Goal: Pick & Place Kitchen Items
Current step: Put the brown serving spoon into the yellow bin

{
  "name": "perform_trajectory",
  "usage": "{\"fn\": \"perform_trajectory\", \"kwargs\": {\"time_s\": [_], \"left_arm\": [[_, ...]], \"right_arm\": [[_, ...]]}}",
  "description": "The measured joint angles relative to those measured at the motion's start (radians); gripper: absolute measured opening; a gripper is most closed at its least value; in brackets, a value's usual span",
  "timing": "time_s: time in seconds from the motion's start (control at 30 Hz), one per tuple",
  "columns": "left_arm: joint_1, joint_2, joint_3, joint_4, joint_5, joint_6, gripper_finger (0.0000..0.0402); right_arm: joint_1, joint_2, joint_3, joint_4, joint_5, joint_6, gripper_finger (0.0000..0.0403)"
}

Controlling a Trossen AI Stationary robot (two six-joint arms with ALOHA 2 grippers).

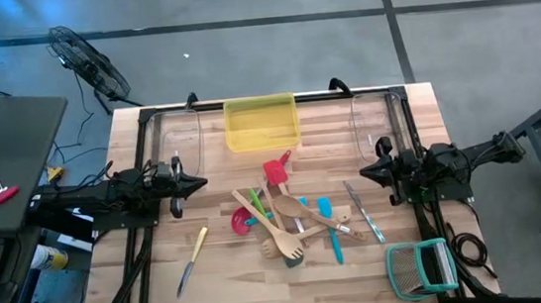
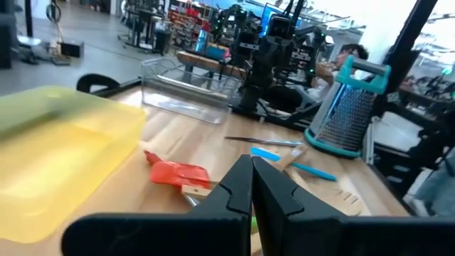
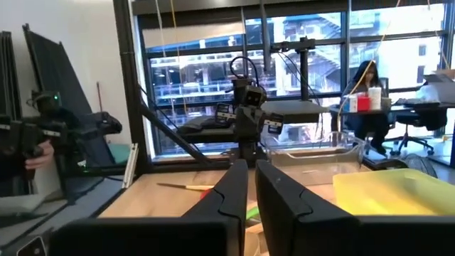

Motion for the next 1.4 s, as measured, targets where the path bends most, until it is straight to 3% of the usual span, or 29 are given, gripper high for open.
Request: {"fn": "perform_trajectory", "kwargs": {"time_s": [0.2, 0.43, 0.57, 0.77, 0.9, 1.0, 1.17, 1.4], "left_arm": [[0.0, 0.0, 0.0, 0.001, -0.011, 0.009, 0.0], [0.0, 0.0, 0.0, 0.005, -0.087, 0.009, 0.0], [0.0, 0.0, 0.0, 0.009, -0.138, 0.019, 0.0], [0.0, 0.0, 0.0, 0.043, -0.157, 0.02, 0.0], [0.0, 0.0, 0.0, 0.047, -0.163, 0.02, 0.0], [0.0, 0.0, 0.0, 0.047, -0.164, 0.02, 0.0], [0.0, 0.0, 0.0, 0.047, -0.164, 0.01, 0.0], [0.0, 0.0, 0.0, 0.048, -0.164, -0.039, 0.0006]], "right_arm": [[0.0, 0.0, 0.0, 0.001, -0.048, 0.002, 0.0028], [0.0, 0.0, 0.006, 0.092, -0.02, 0.019, 0.0035], [0.0, 0.013, 0.055, 0.078, 0.033, 0.059, 0.0077], [0.0, 0.089, 0.137, 0.075, 0.035, 0.005, 0.0176], [0.0, 0.186, 0.213, 0.073, 0.063, -0.075, 0.023], [0.0, 0.288, 0.296, 0.044, 0.147, -0.154, 0.0252], [0.0, 0.484, 0.491, -0.139, 0.268, -0.154, 0.0258], [0.004, 0.744, 0.747, -0.464, 0.274, -0.034, 0.0256]]}}
